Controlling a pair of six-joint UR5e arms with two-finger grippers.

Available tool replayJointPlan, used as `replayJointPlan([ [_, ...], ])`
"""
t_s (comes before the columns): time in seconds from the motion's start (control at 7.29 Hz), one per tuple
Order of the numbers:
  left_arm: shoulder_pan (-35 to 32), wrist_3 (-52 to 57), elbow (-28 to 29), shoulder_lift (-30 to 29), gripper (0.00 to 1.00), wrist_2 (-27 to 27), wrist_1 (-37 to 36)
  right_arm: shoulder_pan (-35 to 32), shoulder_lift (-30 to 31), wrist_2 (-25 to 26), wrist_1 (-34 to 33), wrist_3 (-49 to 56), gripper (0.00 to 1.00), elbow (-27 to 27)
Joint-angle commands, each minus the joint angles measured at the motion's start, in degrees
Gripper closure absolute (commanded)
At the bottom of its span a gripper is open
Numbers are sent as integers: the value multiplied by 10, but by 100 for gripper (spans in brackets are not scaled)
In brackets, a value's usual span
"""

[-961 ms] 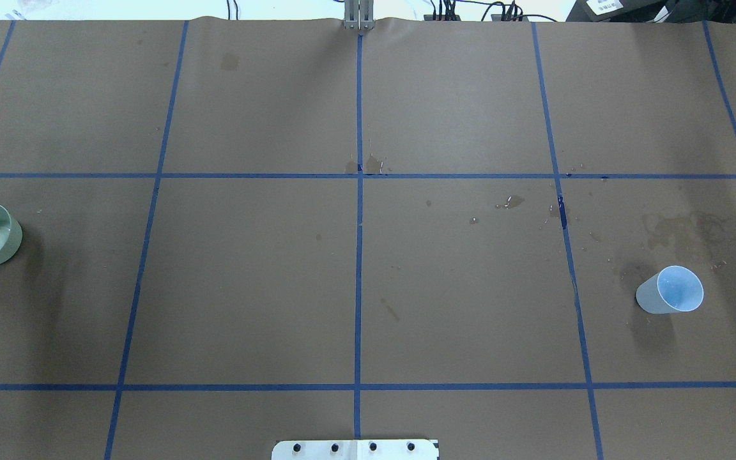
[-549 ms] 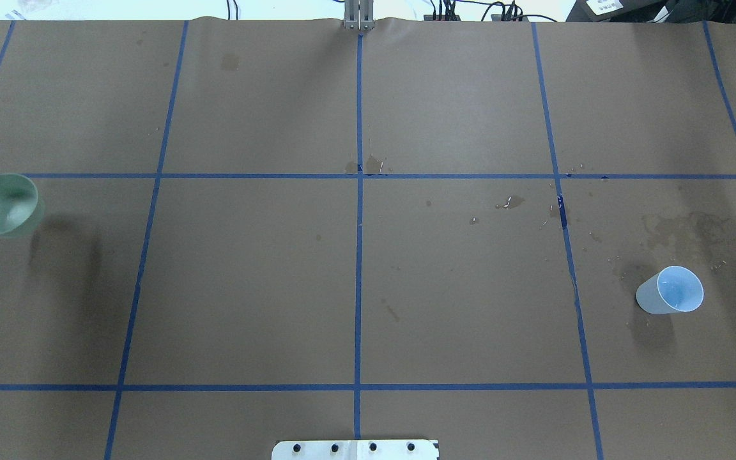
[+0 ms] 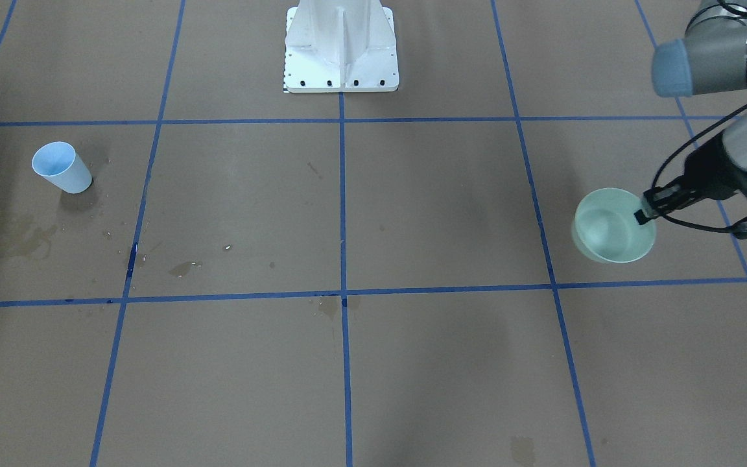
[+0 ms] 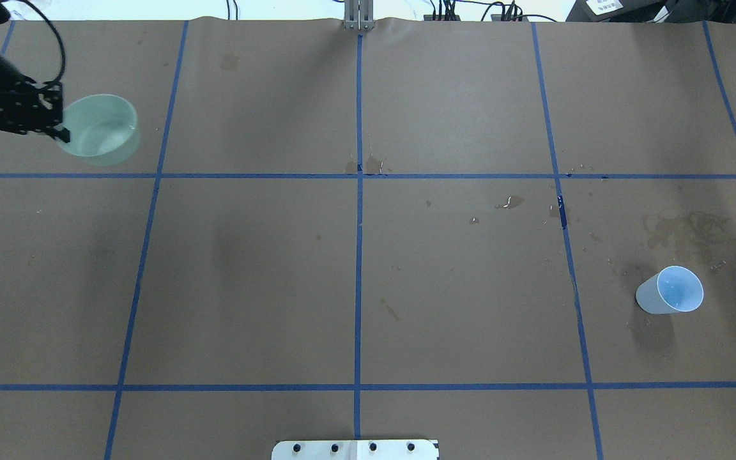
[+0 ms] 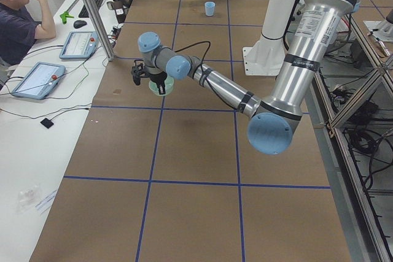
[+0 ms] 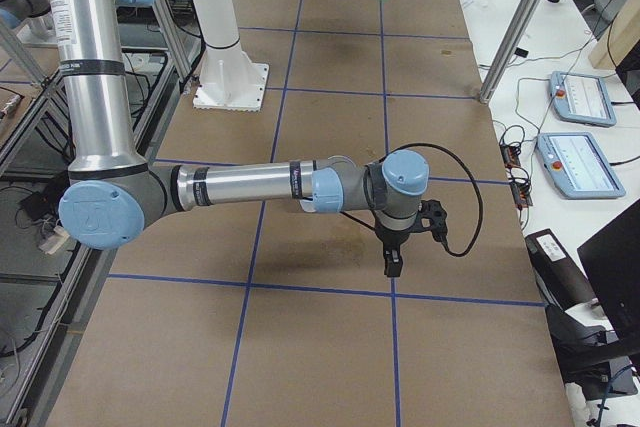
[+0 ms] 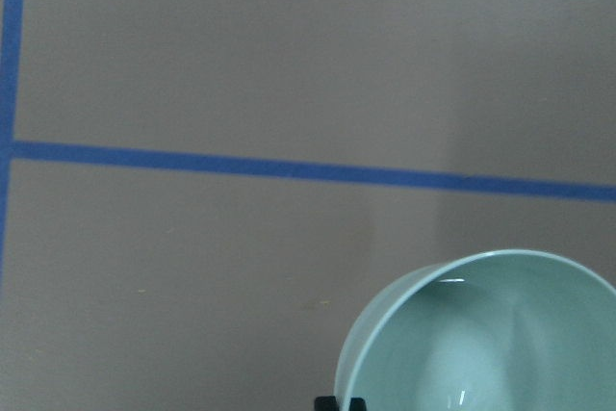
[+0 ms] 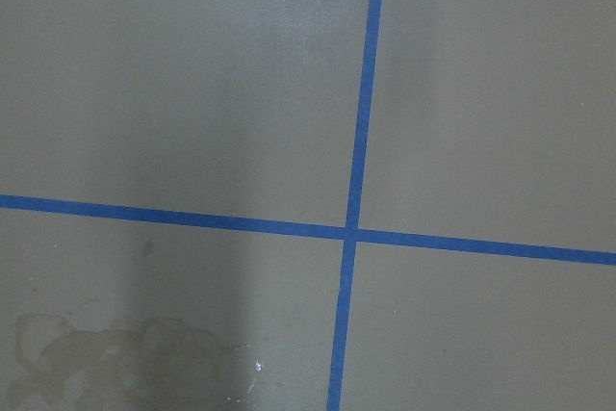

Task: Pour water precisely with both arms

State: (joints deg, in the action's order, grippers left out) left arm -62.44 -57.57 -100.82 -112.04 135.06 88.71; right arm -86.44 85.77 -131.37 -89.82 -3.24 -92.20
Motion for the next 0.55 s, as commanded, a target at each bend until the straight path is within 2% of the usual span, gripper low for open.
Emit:
replayJointPlan([
  [0.0, 143, -195, 24, -118, 100, -81, -5, 0, 23, -9, 1, -13, 0, -22],
  [0.14, 177, -242, 46, -156, 100, -99, -5, 0, 22, -11, 1, -15, 0, -23],
  [0.27, 215, -276, 76, -193, 100, -139, 1, 0, 23, -11, 0, -13, 0, -23],
  [0.41, 240, -318, 132, -228, 100, -170, 48, 0, 23, -13, -2, -13, 0, -23],
])
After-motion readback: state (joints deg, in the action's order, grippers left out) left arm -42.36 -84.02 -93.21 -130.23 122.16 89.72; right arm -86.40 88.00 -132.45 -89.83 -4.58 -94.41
